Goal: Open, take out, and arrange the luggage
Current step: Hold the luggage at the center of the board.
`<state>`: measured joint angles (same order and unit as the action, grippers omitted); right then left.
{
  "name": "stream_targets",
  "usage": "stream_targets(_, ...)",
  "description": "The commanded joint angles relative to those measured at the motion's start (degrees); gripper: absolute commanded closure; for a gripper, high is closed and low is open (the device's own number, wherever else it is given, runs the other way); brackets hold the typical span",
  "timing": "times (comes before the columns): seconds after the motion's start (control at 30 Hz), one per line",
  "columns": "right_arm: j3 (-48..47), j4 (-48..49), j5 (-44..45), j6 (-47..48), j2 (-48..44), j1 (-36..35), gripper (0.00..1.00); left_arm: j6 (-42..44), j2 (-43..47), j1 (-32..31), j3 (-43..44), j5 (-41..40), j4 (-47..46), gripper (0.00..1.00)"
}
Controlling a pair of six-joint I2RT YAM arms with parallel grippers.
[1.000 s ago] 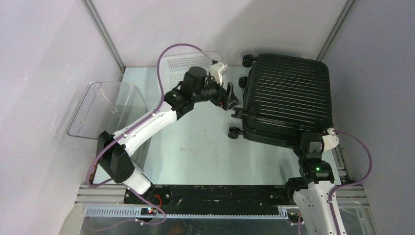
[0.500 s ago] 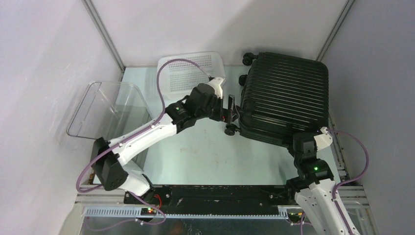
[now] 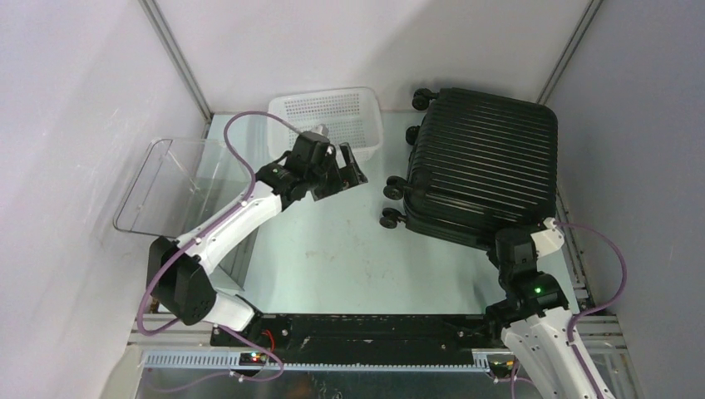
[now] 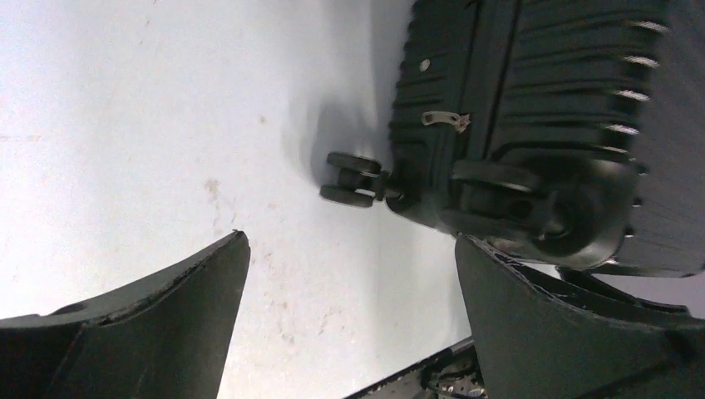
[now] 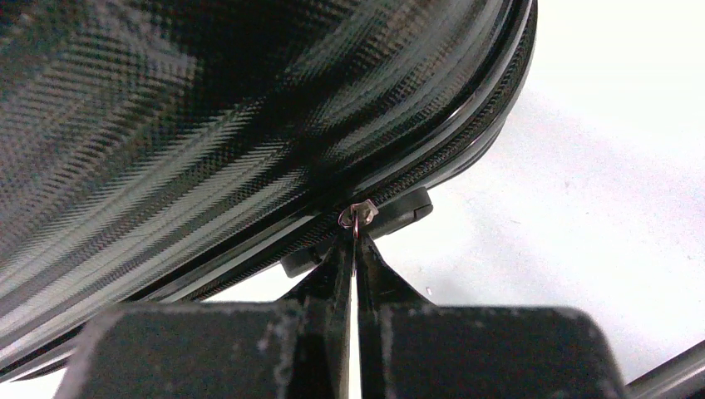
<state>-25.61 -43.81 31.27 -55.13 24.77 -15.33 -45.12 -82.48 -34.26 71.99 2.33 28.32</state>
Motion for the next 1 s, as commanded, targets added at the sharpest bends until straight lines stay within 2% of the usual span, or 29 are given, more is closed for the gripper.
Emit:
stream_targets(0.0,-1.29,3.75,1.51,-1.96,-1.82,-0.65,1.00,-5.61,3.69,-0.55,1.28,-3.59,3.03,0.03)
stream_targets(0.07,-1.36,3.76,1.56,-2.07,-1.79,-0.68,1.00,-9.94,3.19,-0.63,2.48,-5.01,5.30,0.06)
stream_targets(0.27,-1.31,3.29,1.58,-1.91,-2.06,-0.96,1.00,-24.54,3.33,-3.78,6.07,-13.44,12.62,0.08)
stream_targets(0.43,-1.20,3.27,2.10,-1.53,-2.10,-1.54,1.00,-36.03,-1.62,-4.95,14.62,-10.89,20.88,0.20)
stream_targets(0.57,-1.20,3.26,2.13,-0.97,-2.51,-1.78,1.00,-38.29,-7.29,-5.26,20.62,-6.52,24.39,0.20)
stream_targets(0.77,-1.14,2.52,2.68,-1.65,-2.56,-2.65,1.00,-42.66,-12.39,-6.68,23.10,-5.88,21.38,0.16)
stream_targets(0.97,-1.11,3.71,3.21,-1.85,-1.78,-3.63,1.00,-43.58,-18.39,-7.81,29.23,-4.02,25.15,0.14)
